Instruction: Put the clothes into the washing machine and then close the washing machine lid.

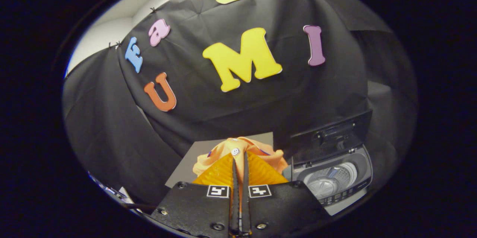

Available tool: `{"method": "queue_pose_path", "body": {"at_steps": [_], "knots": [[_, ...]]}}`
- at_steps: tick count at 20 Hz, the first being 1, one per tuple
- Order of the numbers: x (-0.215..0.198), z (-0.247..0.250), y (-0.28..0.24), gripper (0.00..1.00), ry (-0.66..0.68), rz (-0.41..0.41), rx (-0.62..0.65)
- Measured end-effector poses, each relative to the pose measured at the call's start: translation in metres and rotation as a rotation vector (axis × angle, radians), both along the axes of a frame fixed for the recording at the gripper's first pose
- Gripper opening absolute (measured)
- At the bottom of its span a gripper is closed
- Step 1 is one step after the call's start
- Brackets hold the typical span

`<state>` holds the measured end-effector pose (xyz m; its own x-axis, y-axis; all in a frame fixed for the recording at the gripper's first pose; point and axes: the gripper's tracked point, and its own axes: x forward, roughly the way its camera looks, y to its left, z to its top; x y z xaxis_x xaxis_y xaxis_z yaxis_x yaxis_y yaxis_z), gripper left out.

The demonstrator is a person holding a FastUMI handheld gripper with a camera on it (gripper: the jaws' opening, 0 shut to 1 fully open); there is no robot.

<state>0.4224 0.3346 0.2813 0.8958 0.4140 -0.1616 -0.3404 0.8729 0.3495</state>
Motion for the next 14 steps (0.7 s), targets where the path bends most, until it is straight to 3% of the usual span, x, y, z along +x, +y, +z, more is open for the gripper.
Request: {"method": "queue_pose_path", "body": {"at_steps": [6,10,14], "knots": [[0.007,0.053,-0.117,0.06,-0.106,-0.082,0.021],[0.031,0.054,-0.185,0.06,-0.105,-0.133,0.019],[0.063,0.033,-0.22,0.06,-0.072,-0.135,-0.012]]}}
